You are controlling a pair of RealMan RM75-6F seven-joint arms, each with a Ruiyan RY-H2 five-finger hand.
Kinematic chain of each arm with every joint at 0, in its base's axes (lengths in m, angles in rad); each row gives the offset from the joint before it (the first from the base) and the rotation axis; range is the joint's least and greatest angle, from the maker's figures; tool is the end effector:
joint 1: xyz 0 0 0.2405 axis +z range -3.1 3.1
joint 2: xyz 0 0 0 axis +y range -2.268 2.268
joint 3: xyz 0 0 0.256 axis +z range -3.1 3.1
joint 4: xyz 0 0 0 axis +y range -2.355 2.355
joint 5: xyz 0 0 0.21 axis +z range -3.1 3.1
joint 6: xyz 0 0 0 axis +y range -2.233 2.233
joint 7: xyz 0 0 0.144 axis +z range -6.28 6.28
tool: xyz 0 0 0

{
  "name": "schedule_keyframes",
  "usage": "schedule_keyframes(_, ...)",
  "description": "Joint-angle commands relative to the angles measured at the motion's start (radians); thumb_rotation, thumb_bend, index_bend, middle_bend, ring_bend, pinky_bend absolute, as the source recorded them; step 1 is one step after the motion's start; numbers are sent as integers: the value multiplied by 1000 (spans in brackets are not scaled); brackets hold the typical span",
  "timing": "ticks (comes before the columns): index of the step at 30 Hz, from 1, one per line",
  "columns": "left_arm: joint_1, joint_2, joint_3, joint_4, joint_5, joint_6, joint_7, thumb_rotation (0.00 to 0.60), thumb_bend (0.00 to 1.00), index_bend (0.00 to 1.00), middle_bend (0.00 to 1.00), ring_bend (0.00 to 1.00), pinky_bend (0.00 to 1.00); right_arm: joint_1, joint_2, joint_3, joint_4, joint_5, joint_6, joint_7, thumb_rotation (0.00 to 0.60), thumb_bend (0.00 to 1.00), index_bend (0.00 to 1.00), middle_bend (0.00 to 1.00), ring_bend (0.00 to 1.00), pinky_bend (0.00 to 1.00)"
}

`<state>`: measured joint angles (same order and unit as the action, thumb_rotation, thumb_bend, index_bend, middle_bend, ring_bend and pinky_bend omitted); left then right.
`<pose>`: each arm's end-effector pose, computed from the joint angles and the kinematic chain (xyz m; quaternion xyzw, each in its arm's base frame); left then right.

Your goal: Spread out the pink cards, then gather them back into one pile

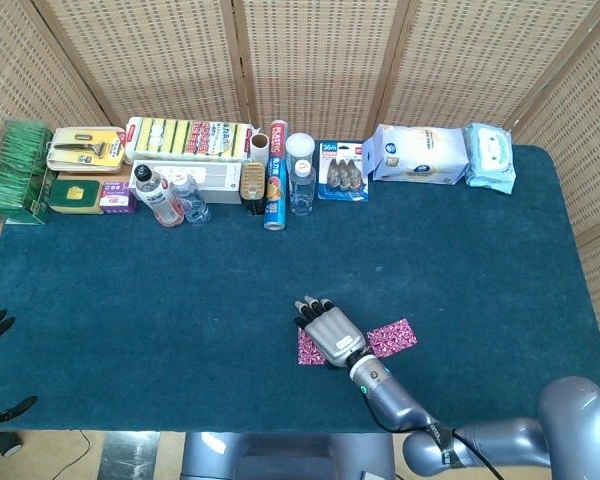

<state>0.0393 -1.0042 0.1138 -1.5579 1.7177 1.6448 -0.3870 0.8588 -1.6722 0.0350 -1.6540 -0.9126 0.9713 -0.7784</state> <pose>-0.3199 0.1060 0.1871 -0.5861 -0.4616 -0.4446 0.4959 -0.0994 -0.2749 -0.0816 0.8498 -0.3000 0.2684 0.3404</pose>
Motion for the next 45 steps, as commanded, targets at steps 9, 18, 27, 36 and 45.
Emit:
schedule_keyframes(9,1,2,-1,3,-1,4,-9,600,72,0,0,0,0,31,-55,31,31,47,0,-25,600,150,196,75,49,161)
schedule_keyframes(18,4,4,-2,12,0,13,-28,600,71,0,0,0,0,48,-93,63,88,79,7,-19,600,150,196,75,49,167)
schedule_keyframes(27,2,5,-1,14,4,11,-28,600,72,0,0,0,0,55,-69,68,58,98,21,-33,600,150,196,75,49,167)
schedule_keyframes(36,2,4,1,10,6,9,-19,600,72,0,0,0,0,79,-51,57,54,156,7,-78,600,151,216,72,47,166)
schedule_keyframes(45,1,5,0,12,5,9,-24,600,72,0,0,0,0,102,-33,44,41,171,-13,-87,600,154,282,72,47,172)
